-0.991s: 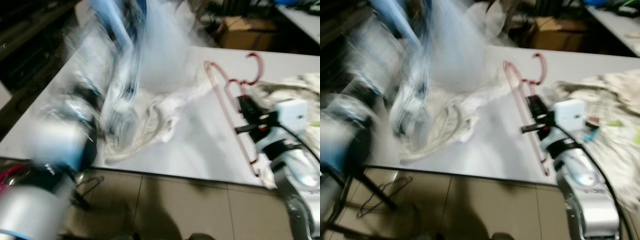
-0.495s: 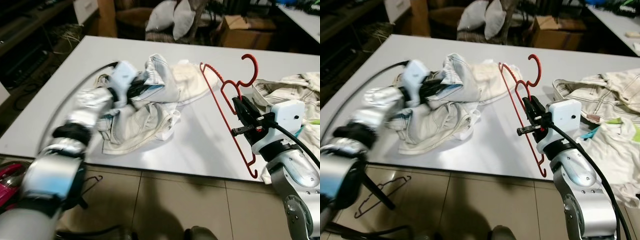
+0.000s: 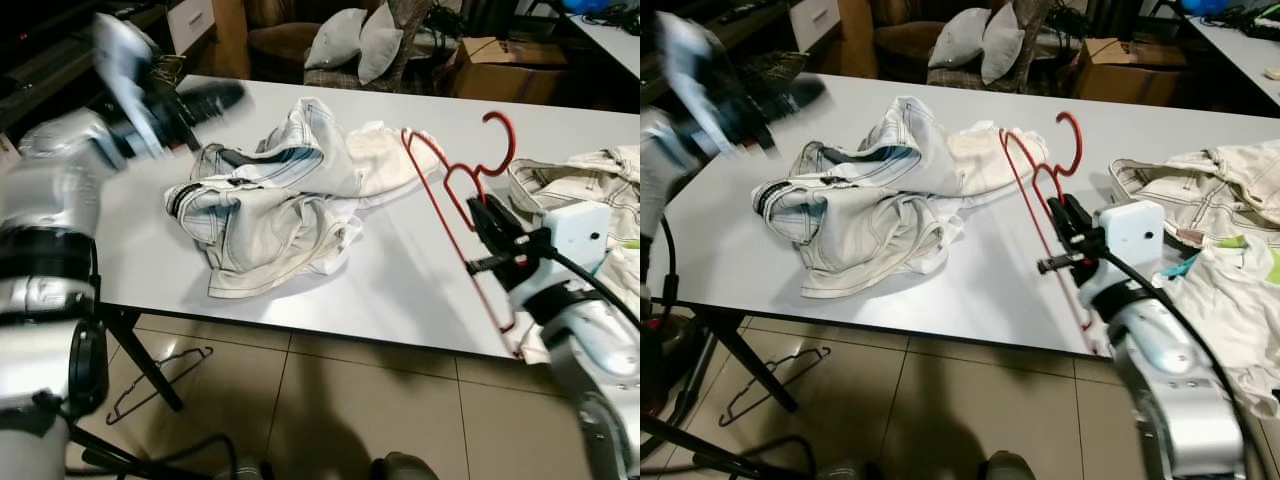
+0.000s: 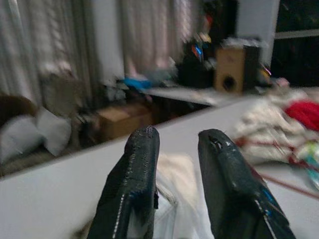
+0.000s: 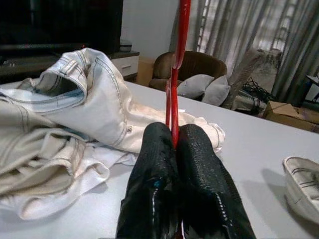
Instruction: Hang hanger
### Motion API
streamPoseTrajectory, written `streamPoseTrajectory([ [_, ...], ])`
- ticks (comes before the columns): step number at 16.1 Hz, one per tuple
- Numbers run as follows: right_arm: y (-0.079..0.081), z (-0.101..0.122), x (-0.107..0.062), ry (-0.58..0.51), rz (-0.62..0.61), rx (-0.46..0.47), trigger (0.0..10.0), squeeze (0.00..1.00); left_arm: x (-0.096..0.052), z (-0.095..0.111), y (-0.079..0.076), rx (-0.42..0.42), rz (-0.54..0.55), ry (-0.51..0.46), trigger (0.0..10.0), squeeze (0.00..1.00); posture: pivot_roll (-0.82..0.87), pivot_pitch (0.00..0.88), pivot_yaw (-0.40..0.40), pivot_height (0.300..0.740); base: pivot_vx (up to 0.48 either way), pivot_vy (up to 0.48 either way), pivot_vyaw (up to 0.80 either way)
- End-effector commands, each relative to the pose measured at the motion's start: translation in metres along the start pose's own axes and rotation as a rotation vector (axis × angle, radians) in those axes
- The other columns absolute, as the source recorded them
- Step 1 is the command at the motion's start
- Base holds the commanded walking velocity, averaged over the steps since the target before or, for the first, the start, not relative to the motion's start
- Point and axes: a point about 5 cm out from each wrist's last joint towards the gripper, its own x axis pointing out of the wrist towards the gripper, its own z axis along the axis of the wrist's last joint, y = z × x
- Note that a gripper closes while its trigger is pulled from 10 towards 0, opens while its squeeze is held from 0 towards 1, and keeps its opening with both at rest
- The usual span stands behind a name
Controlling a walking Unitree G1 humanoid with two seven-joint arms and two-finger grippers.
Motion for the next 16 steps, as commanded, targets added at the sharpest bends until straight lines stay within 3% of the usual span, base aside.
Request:
streamPoseTrajectory([
  [1,-0.009,0.004,-0.002,-0.005,-0.007,-0.014,10.0,0.0,0.003,-0.015,-0.014,-0.016,0.013,0.018,10.0,0.0,-0.17,0.0,0.023,0.74,0.0,0.0,0.0],
  [3,-0.02,0.005,-0.003,0.003,-0.021,-0.034,10.0,0.0,0.007,-0.042,-0.049,0.01,-0.044,0.045,10.0,0.0,-0.16,0.0,0.02,0.74,0.0,0.0,0.0],
  [4,-0.02,0.005,-0.003,0.009,-0.029,-0.045,10.0,0.0,0.008,-0.061,-0.063,-0.053,0.038,0.028,10.0,0.0,-0.17,0.0,0.021,0.74,0.0,0.0,0.0],
  [5,-0.015,0.003,-0.002,0.008,-0.045,-0.029,10.0,0.0,0.004,-0.072,-0.068,-0.046,0.16,0.012,10.0,0.0,-0.17,0.0,0.02,0.74,0.0,0.0,0.0],
  [8,-0.01,-0.001,-0.003,0.01,-0.08,0.003,10.0,0.0,-0.012,-0.086,-0.084,-0.052,0.291,0.053,10.0,0.0,-0.15,0.0,-0.006,0.74,0.0,0.0,0.0],
  [10,-0.005,-0.005,-0.003,0.01,-0.108,0.041,10.0,0.0,-0.018,-0.085,-0.096,-0.045,0.308,0.062,10.0,0.0,-0.14,0.0,-0.021,0.74,0.0,-0.139,0.0],
  [16,0.0,-0.006,-0.006,0.008,-0.153,0.076,10.0,0.0,-0.019,-0.094,-0.106,-0.063,0.364,0.103,10.0,0.0,-0.14,0.0,-0.025,0.74,0.0,-0.48,0.0],
])
